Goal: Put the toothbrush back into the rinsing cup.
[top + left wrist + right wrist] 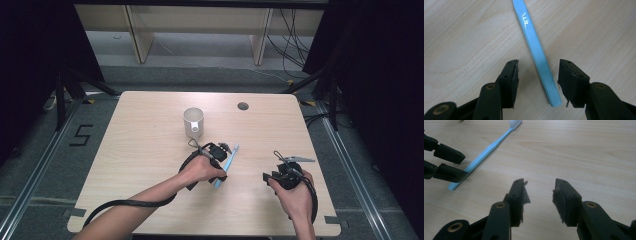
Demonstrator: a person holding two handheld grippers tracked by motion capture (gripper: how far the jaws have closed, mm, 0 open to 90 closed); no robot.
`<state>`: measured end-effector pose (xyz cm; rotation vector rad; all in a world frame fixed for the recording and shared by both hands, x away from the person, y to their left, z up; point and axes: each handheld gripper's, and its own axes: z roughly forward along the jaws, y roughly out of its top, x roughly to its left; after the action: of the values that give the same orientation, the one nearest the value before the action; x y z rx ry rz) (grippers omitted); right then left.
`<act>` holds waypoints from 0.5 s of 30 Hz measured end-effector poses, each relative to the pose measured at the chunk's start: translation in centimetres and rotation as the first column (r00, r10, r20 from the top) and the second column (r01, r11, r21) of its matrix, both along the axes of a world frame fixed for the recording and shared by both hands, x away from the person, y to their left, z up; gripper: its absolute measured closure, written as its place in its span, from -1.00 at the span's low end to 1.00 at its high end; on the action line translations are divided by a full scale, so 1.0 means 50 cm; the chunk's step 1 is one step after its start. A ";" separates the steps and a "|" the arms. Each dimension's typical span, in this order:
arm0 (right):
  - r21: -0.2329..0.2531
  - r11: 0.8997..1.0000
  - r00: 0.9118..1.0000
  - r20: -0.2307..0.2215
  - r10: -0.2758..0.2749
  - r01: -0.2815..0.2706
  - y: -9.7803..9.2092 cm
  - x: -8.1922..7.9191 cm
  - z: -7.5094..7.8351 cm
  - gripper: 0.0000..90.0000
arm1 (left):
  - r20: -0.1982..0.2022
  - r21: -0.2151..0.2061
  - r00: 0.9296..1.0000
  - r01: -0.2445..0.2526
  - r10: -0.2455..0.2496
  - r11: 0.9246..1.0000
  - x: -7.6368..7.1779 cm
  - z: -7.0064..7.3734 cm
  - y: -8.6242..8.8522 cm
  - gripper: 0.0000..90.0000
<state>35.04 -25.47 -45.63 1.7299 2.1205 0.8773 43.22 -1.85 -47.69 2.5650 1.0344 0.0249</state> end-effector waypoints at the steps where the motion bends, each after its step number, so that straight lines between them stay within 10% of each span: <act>1: -0.005 1.000 1.000 0.007 0.006 -0.006 -0.001 0.001 -0.001 0.35 | 0.002 0.004 1.000 0.002 -0.002 1.000 0.000 0.000 -0.001 0.11; 15: -0.013 1.000 1.000 0.020 0.009 -0.008 -0.006 0.002 -0.004 0.35 | 0.024 0.040 0.999 0.027 -0.028 0.999 -0.003 -0.007 -0.011 0.20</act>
<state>35.12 -25.78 -45.84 1.7001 2.1174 0.8783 43.04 -2.41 -48.02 2.6072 0.9991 0.0705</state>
